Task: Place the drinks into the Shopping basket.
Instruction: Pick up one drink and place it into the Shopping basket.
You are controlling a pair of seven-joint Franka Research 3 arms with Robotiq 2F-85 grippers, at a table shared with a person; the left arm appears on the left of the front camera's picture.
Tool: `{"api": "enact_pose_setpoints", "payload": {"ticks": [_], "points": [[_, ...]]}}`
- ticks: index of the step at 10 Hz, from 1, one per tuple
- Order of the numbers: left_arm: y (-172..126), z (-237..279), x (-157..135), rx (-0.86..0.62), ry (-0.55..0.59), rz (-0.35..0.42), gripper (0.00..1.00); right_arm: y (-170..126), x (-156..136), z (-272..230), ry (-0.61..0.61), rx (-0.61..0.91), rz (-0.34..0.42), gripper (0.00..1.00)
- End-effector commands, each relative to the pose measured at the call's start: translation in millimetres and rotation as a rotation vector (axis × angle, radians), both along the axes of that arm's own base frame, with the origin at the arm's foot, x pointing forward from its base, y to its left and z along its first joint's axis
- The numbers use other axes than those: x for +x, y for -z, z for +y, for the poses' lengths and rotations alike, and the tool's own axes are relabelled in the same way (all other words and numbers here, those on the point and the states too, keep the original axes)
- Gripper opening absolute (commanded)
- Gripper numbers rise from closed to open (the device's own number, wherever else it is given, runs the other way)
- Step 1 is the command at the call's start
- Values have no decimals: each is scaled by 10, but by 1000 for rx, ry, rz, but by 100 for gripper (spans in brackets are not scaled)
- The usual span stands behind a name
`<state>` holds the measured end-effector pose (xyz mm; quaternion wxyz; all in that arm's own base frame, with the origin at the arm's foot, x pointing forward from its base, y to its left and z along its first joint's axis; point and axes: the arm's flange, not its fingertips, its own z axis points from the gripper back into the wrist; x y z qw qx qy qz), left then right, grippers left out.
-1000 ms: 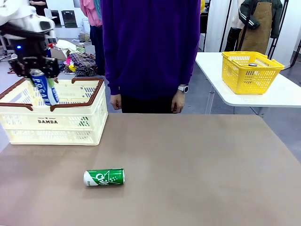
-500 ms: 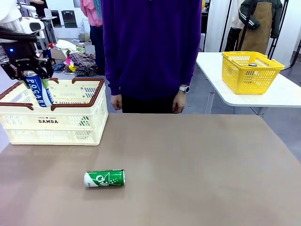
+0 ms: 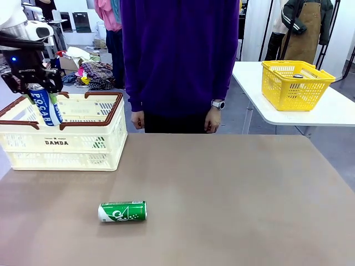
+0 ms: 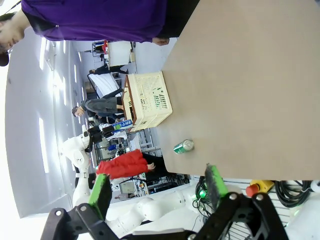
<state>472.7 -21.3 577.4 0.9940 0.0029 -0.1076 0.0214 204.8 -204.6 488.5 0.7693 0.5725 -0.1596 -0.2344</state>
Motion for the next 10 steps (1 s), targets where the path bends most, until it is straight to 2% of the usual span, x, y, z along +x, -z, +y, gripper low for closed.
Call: {"api": "enact_pose_setpoints", "payload": {"ticks": [1,3,4,6,10], "points": [[-281,84,232,-9,91,-4,0,-50,22,7,5,23,-7,100],[-461,249,420,-42,76,-22,0,-50,22,7,5,23,-7,100],[-417,300,516,-37,45,-21,0,-50,22,7,5,23,-7,100],[-198,338,727,-37,71,44,0,-50,22,7,5,23,-7,100],[271,434,1080,-72,109,105,0,-50,22,7,5,23,-7,100]]}}
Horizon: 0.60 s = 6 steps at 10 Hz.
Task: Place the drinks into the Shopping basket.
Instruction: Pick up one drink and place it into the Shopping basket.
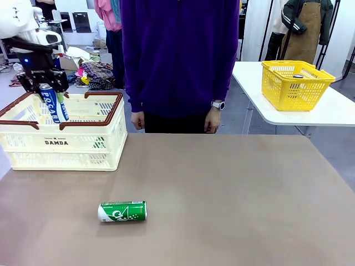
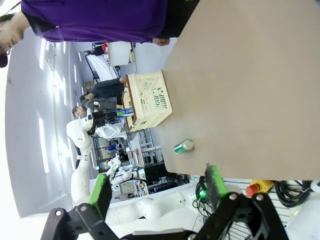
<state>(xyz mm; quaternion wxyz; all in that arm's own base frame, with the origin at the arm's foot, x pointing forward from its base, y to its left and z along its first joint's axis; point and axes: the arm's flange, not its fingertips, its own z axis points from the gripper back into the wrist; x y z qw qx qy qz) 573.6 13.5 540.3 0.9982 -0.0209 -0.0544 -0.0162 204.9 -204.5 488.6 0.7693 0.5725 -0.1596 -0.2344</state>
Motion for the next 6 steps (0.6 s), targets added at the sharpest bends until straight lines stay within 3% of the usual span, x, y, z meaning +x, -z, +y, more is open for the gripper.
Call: {"api": "enact_pose_setpoints", "payload": {"ticks": [1,6], "points": [[51,92,144,-42,29,30,0,-50,21,6,5,23,-7,100],[746,-31,352,-64,33,142,0,-50,21,6,5,23,-7,100]]}}
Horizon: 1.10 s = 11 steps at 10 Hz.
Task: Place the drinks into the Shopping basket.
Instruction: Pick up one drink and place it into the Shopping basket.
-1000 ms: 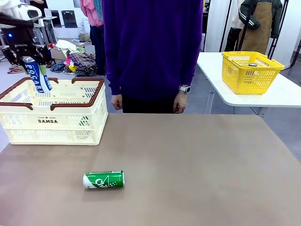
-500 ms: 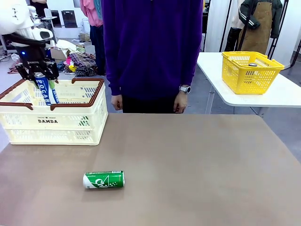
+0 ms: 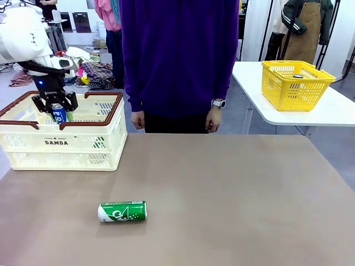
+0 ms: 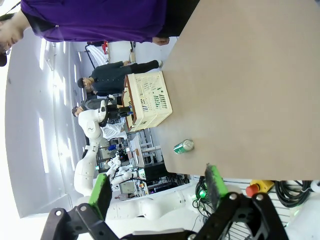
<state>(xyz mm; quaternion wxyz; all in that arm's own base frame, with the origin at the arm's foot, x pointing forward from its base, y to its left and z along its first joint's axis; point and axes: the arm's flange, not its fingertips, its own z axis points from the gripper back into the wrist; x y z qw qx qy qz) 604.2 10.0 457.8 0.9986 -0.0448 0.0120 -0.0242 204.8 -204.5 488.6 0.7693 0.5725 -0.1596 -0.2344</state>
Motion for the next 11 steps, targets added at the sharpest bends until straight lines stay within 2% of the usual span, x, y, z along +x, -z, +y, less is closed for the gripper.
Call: {"api": "enact_pose_setpoints", "payload": {"ticks": [1,2,5,7,8,9,10,11], "points": [[27,-14,63,-10,-7,20,0,-49,22,7,5,23,-7,100],[141,-35,88,0,-23,42,0,-49,22,7,5,23,-7,100],[377,-93,141,40,-68,45,0,-49,22,7,5,23,-7,100],[474,-107,180,29,-62,69,5,-49,22,7,5,23,-7,100],[494,-103,194,34,-70,77,33,-49,22,7,5,23,-7,100],[490,-96,193,32,-70,75,90,-49,22,7,5,23,-7,100],[454,-94,176,35,-72,60,100,-49,22,7,5,23,-7,100],[407,-88,146,39,-74,44,100,-49,22,7,5,23,-7,100]]}}
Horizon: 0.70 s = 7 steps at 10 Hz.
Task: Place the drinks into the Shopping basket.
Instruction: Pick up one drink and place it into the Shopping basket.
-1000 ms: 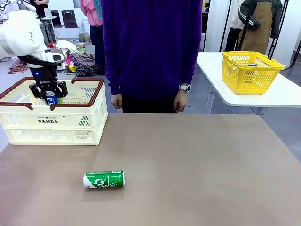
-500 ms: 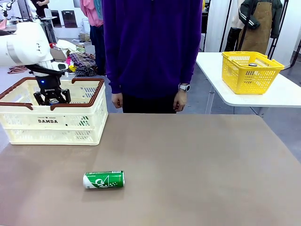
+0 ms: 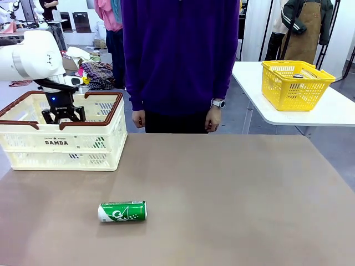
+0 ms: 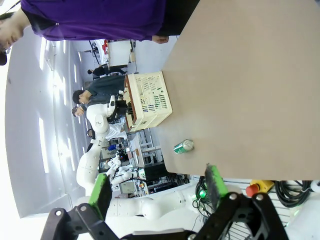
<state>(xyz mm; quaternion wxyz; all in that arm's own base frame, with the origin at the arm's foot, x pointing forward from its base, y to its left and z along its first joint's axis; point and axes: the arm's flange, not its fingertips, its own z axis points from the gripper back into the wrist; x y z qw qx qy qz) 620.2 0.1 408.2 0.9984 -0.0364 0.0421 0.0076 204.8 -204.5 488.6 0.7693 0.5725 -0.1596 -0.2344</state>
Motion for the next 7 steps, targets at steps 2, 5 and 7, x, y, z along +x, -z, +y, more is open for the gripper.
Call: {"api": "enact_pose_setpoints", "payload": {"ticks": [2,5,7], "points": [[-298,51,-145,7,-14,-85,100,-50,22,7,5,23,-7,100],[-1256,209,-677,-90,-39,-194,100,-50,22,7,5,23,-7,100],[-1794,244,-1179,-250,50,-281,100,-50,22,7,5,23,-7,100]]}}
